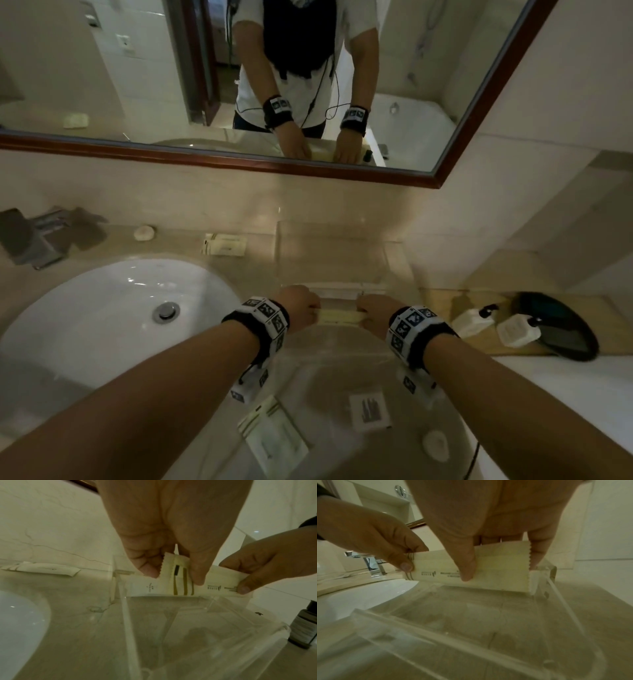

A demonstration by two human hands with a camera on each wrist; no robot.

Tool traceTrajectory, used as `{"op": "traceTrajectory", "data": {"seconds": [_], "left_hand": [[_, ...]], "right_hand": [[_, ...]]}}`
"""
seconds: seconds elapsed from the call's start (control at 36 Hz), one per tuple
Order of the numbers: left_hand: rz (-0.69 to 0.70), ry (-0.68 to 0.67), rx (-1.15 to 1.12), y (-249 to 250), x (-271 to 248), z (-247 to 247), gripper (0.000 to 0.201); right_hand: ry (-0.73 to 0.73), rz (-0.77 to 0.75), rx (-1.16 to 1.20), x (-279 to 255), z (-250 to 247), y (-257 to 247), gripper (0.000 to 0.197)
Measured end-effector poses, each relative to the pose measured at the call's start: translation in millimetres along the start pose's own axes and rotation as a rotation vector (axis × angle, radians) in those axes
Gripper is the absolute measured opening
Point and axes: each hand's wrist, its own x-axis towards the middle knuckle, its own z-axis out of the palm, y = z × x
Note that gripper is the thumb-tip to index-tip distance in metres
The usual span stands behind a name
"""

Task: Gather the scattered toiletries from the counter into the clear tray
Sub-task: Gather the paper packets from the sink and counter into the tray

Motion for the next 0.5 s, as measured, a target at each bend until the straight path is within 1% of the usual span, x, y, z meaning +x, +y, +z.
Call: {"op": "traceTrajectory", "data": {"seconds": [0.03, 0.11, 0.14, 0.25, 0.28, 0.33, 0.42, 0.47, 0.5], "left_hand": [[-0.012, 0.012, -0.003, 0.1, 3.4, 2.9, 0.028], [-0.067, 0.041, -0.028, -2.3, 14.1, 15.1, 0.023], [-0.077, 0.047, -0.029, -3.2, 17.1, 18.1, 0.022], [-0.094, 0.080, -0.018, -4.9, 26.5, 24.5, 0.023], [-0.107, 0.096, -0.027, -4.7, 27.3, 25.0, 0.023], [-0.120, 0.163, -0.050, -5.6, 28.2, 24.7, 0.024], [-0.078, 0.218, -0.050, -10.2, 27.7, 21.4, 0.031], [-0.028, 0.242, -0.017, -10.4, 24.7, 16.5, 0.028], [-0.011, 0.214, -0.011, -8.7, 23.0, 14.7, 0.025]], "right_hand": [[0.024, 0.007, 0.001, 3.5, 1.0, 2.0, 0.012], [0.044, 0.041, 0.029, 13.0, 7.9, 10.5, 0.020], [0.058, 0.047, 0.039, 16.2, 11.4, 14.0, 0.019], [0.083, 0.062, 0.039, 27.0, 20.3, 18.8, 0.009], [0.083, 0.063, 0.043, 29.2, 21.4, 18.7, 0.011], [0.093, 0.052, 0.031, 33.9, 25.5, 21.5, 0.020], [0.124, 0.039, -0.035, 31.0, 26.0, 26.7, 0.033], [0.116, 0.032, -0.021, 26.6, 21.6, 28.9, 0.031], [0.070, 0.015, 0.002, 24.7, 18.1, 29.0, 0.029]]}}
